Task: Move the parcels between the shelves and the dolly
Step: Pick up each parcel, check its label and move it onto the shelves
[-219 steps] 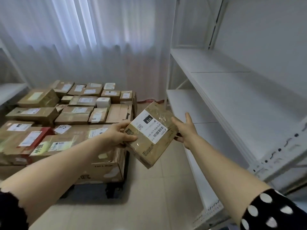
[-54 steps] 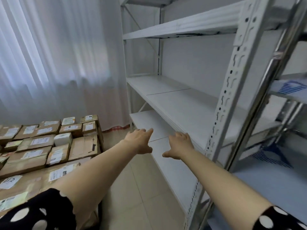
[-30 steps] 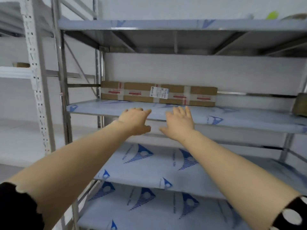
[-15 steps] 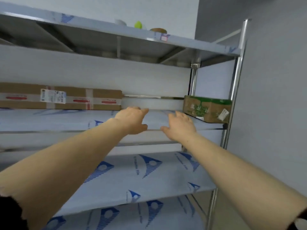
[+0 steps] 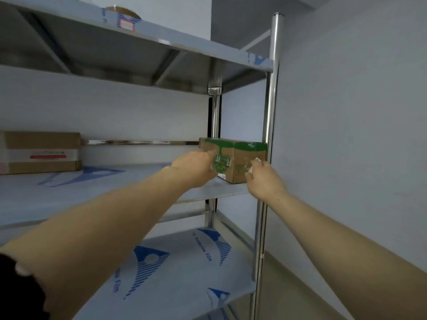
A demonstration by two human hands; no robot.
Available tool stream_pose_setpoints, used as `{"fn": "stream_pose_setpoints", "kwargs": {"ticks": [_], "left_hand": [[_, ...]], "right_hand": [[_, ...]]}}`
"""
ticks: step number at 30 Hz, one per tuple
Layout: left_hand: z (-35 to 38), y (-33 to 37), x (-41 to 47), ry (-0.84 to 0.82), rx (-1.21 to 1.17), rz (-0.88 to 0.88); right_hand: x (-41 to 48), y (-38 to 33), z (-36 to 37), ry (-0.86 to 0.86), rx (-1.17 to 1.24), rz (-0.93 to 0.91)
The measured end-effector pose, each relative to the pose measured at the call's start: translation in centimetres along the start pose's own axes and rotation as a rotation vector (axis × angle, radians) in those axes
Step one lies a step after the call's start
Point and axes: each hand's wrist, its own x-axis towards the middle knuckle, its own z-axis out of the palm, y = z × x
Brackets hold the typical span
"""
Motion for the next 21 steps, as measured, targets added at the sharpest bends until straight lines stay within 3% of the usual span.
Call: {"fn": "stream_pose_setpoints", "kwargs": {"ticks": [12,17,21], "left_hand": [[5.1,2.1,13.4,0.098,-0.541,-0.124],[5.4,3.0,14.8,0.098,-0.616,-0.172],[4.9,3.2,14.5,0.145,-0.521,-0.318]], "right_hand": [[11.9,4.9,1.4,0.176,0.257,0.128],[13.5,4.5,2.1,0.173,0.402,0.112],[14.2,4.0,1.2,0.131,0.61,0.166]]}}
